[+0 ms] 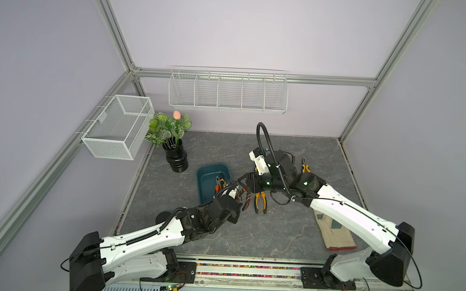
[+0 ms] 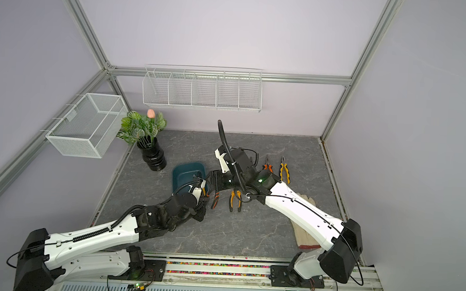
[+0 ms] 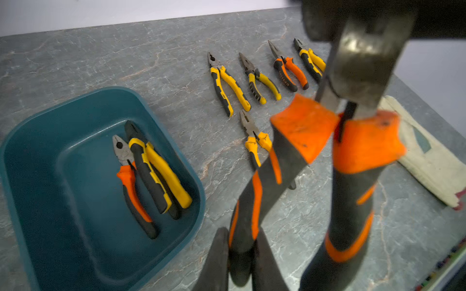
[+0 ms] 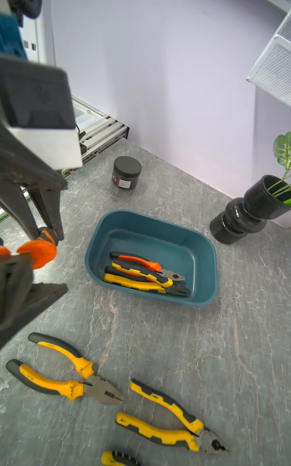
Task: Take the pliers out of the storage box
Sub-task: Pick up the pliers from the storage box.
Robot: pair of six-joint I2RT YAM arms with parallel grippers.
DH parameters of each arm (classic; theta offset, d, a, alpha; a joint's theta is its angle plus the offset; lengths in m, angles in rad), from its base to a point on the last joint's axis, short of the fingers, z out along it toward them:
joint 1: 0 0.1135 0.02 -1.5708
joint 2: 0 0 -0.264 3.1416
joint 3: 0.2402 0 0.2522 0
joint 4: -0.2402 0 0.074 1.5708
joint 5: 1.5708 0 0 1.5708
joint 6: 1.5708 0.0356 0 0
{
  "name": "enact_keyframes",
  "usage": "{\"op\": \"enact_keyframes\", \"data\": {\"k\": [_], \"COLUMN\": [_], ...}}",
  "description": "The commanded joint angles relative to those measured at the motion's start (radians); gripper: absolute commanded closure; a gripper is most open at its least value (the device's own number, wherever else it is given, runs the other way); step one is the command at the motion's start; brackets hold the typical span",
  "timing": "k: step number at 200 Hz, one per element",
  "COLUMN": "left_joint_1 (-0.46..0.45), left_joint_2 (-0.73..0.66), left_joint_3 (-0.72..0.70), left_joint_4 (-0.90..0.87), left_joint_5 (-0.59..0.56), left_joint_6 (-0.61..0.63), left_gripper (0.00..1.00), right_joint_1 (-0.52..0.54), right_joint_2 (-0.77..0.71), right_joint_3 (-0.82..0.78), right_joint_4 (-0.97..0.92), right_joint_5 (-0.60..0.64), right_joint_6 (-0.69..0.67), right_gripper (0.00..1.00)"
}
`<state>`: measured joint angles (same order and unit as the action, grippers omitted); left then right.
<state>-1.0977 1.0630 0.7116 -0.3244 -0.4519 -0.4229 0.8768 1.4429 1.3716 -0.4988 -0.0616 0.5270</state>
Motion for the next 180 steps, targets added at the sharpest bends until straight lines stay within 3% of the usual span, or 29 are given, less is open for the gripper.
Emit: {"op": "enact_keyframes", "data": {"k": [1, 42, 79, 94, 130, 180], "left_joint_1": [-0.015, -0.097, -0.183, -0.211, -0.22, -0.222], "left_joint_2": [0.01, 0.036, 0.152, 0.206, 0.326, 0.329], "left_joint_3": [0.037, -0.006, 0.014, 0.038, 0.155, 0.166], "left_joint_4": [-0.048, 0.005, 0.053, 0.013, -0.244, -0.246], "left_joint_5": [-0.196, -0.534, -0.799, -0.904, -0.988, -0.984], "left_joint_6": [-0.014, -0.05, -0.056, -0.123, -0.359, -0.381], "left_gripper": [1.0, 1.0, 1.0, 1.0, 1.0, 1.0], "right_joint_1": [-0.002, -0.002, 0.002, 0.007, 0.014, 0.026], "right_joint_2": [-0.011, 0.054, 0.062, 0.062, 0.073, 0.046], "right_joint_3": [0.074, 0.158, 0.102, 0.105, 0.107, 0.009], "right_joint_4": [-0.067, -0.216, -0.116, -0.091, -0.104, -0.022], "right_joint_5": [0.067, 0.156, 0.161, 0.173, 0.203, 0.221], "right_joint_6": [0.027, 0.176, 0.323, 0.346, 0.385, 0.428], "right_gripper": [0.39, 0.38, 0.36, 0.37, 0.42, 0.53]}}
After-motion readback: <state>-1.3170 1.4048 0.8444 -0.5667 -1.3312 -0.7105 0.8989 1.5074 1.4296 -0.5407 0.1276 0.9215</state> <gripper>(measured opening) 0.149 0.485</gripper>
